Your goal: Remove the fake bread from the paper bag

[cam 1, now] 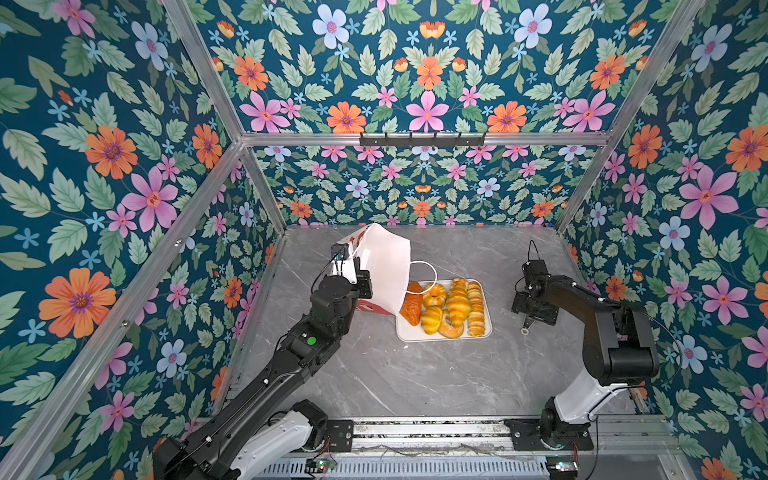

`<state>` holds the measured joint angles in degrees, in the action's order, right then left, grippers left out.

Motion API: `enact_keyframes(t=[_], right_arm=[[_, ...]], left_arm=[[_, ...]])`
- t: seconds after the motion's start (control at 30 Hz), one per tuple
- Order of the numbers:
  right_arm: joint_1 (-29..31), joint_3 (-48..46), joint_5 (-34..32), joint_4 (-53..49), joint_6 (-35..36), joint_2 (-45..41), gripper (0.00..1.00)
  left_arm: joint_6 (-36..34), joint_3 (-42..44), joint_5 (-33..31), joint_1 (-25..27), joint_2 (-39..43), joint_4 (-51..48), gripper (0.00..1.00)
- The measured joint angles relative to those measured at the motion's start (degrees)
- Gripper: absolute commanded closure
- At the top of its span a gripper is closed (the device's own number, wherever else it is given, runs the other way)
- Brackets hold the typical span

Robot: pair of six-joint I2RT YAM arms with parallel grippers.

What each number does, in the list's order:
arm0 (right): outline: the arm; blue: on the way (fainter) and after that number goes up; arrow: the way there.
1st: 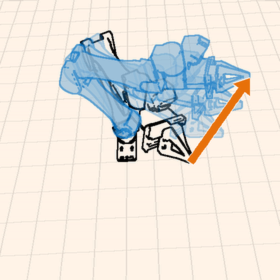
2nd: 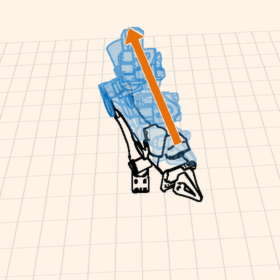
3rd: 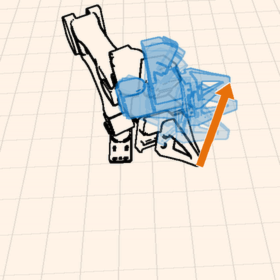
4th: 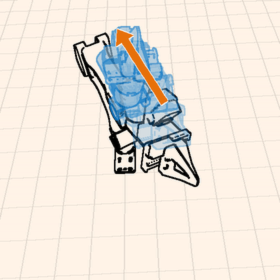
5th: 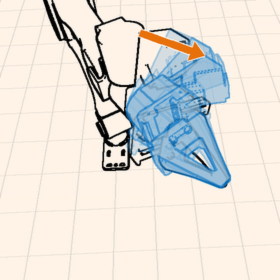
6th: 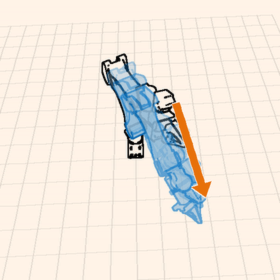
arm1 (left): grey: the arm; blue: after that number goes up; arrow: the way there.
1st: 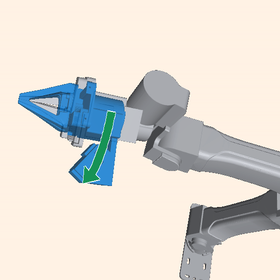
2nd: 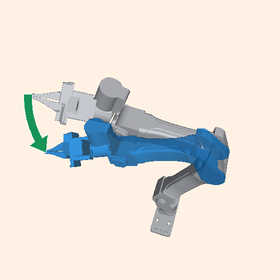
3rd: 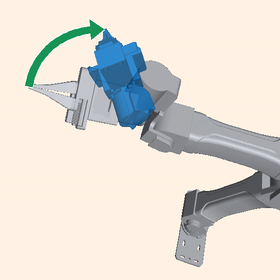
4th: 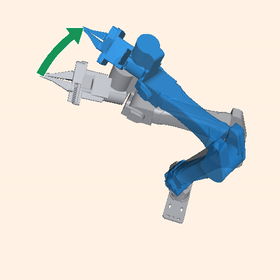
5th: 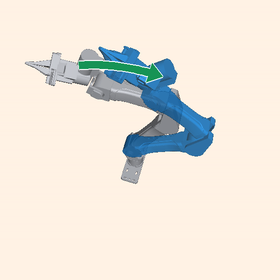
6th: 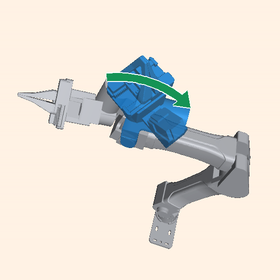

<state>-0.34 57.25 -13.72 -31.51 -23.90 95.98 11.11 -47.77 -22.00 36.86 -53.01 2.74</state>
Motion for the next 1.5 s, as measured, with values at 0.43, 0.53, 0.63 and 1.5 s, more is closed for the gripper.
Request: enact_keyframes(t=[0.43, 0.53, 0.63, 1.5], right_arm=[[0.02, -2.54, 0.37, 1.42, -0.42, -5.62, 0.01], [0.02, -2.54, 1.33, 1.73, -0.42, -5.68, 0.01], [0.04, -2.56, 1.68, 1.79, -0.42, -5.73, 0.01], [0.07, -2.73, 4.35, 2.58, -0.42, -5.16, 0.01]], left_arm=[[14.38, -2.43, 6.95, 0.00, -1.03, -2.73, 1.00], [15.76, -2.60, 7.04, -0.02, -1.77, -3.10, 1.00], [16.22, -2.75, 7.02, -0.33, -2.45, -3.67, 1.00], [19.52, 1.11, 18.91, -17.00, -5.77, -1.03, 1.00]])
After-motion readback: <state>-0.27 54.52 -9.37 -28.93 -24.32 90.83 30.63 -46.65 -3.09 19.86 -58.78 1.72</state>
